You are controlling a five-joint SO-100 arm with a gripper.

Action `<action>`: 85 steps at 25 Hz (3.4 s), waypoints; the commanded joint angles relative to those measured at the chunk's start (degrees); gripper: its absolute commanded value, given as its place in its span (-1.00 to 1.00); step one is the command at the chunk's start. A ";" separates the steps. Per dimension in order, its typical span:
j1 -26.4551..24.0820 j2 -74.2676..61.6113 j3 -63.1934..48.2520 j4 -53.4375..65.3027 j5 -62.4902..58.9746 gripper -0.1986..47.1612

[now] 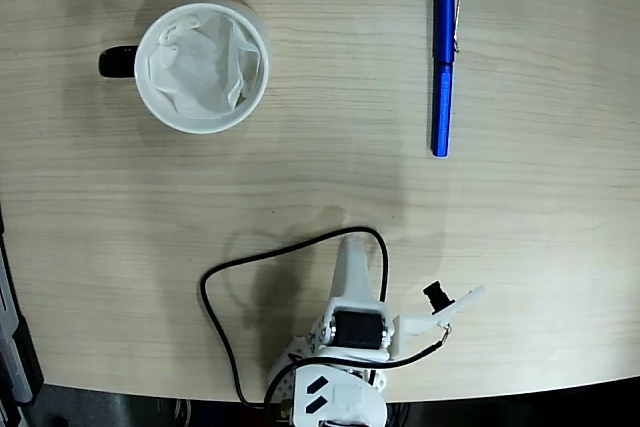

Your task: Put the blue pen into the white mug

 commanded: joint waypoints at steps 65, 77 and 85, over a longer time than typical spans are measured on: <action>16.26 -102.22 -96.15 12.04 -90.18 -0.90; 17.14 -120.23 -105.82 -10.90 -100.63 -0.65; 15.56 -125.77 -107.84 -11.95 -106.17 -0.51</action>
